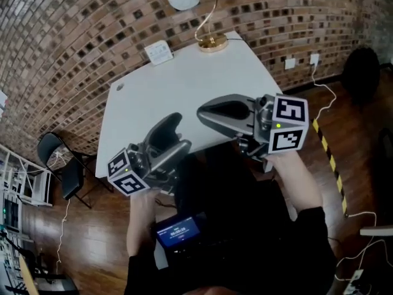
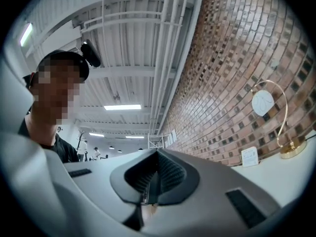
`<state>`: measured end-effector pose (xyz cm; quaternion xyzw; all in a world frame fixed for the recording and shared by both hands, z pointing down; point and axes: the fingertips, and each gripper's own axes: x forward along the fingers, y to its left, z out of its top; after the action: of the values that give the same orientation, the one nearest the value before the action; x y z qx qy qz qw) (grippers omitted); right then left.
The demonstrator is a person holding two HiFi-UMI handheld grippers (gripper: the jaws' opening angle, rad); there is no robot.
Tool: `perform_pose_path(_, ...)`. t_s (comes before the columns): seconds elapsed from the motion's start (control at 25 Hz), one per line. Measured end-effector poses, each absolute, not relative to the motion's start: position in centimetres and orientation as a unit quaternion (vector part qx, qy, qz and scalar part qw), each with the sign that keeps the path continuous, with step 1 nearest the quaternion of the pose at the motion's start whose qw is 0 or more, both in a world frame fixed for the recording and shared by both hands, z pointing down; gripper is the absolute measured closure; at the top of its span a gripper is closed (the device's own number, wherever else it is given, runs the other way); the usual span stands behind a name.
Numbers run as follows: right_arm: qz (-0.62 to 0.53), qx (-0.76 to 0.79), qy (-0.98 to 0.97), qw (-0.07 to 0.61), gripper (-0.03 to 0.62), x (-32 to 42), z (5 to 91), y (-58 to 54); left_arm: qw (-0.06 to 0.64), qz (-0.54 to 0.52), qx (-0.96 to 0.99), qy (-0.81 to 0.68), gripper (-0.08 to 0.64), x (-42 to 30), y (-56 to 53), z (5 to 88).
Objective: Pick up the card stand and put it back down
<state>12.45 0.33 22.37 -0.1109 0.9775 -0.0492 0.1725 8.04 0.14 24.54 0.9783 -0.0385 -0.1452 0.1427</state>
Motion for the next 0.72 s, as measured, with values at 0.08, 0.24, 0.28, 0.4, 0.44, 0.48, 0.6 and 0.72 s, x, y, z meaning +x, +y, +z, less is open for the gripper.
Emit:
perform_pose_path(0.08,-0.038,-0.114,0.977,0.178,0.574,12.8,21.8,0.8,0.146,-0.143,0.978,-0.033,0.209,8.9,0.3,24.8)
perform_pose_path(0.24,-0.032,-0.114,0.978,0.174,0.574,13.0,21.7,1.2,0.151,-0.142,0.978,-0.022,0.209,9.9,0.9,24.9)
perform_pose_path(0.28,-0.032,-0.115,0.977,0.174,0.574,13.1,21.6,1.1,0.152,-0.141,0.978,-0.021,0.209,10.0,0.9,24.9)
perform_pose_path(0.4,-0.035,-0.116,0.978,0.172,0.574,13.1,21.7,1.0,0.152,-0.142,0.978,-0.023,0.209,10.0,0.9,24.8)
perform_pose_path(0.44,-0.036,-0.116,0.978,0.171,0.574,13.1,21.9,0.9,0.151,-0.143,0.978,-0.025,0.209,9.9,0.9,24.8)
perform_pose_path(0.48,-0.037,-0.116,0.978,0.171,0.574,13.1,22.0,0.9,0.151,-0.144,0.978,-0.026,0.209,9.8,0.9,24.8)
perform_pose_path(0.6,-0.039,-0.114,0.979,0.165,0.574,13.0,22.5,0.9,0.148,-0.147,0.978,-0.028,0.209,9.3,0.9,24.8)
perform_pose_path(0.72,-0.042,-0.114,0.979,0.164,0.574,12.6,22.6,0.7,0.150,-0.149,0.977,-0.030,0.209,8.6,0.8,24.8)
